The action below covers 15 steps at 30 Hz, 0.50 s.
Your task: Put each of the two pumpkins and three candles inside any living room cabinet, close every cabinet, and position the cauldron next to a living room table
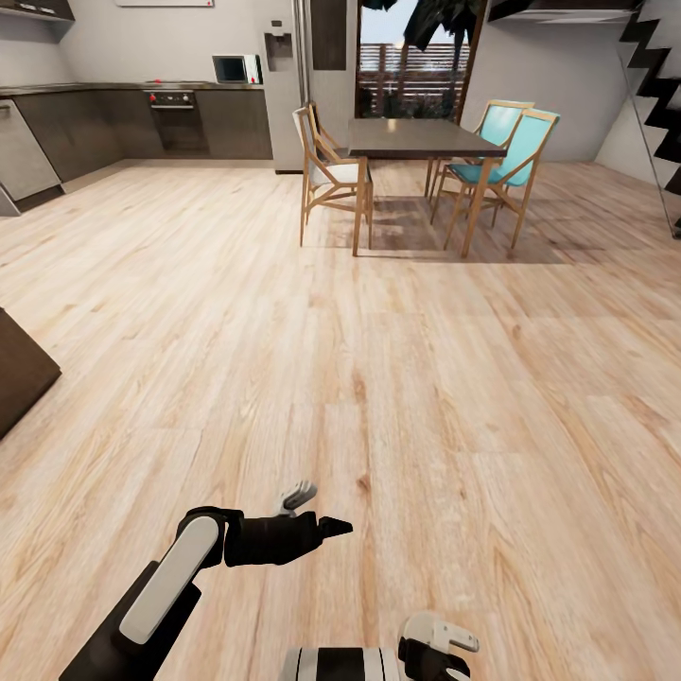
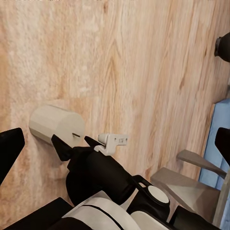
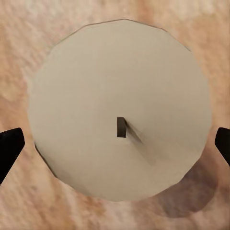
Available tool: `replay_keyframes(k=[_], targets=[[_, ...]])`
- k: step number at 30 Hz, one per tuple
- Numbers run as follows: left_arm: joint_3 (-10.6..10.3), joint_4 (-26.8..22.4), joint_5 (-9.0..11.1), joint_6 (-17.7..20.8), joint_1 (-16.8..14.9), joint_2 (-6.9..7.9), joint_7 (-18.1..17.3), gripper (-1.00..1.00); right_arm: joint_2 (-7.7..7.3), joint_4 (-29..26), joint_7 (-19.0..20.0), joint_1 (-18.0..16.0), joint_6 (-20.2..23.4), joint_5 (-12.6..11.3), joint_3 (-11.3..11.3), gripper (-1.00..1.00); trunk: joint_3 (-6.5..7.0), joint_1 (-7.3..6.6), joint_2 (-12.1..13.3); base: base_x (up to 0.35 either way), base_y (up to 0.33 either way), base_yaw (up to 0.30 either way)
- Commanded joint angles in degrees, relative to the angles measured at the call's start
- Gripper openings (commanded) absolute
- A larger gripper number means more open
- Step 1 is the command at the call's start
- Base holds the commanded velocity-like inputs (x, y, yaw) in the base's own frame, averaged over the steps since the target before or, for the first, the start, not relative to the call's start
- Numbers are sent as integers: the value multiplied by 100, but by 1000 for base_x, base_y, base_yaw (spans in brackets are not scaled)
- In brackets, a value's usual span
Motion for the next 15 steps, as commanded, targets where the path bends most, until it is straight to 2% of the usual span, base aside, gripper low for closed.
replay_keyframes(k=[1,15], targets=[[-7,-5,61,0,-4,4,60,100,-3,0,-27,-3,-28,-61,48,100,-4,-1,-2,69,0,0],[-9,-5,60,0,-4,4,62,100,-1,0,-27,-3,-28,-61,48,100,-4,-1,-2,21,0,0]])
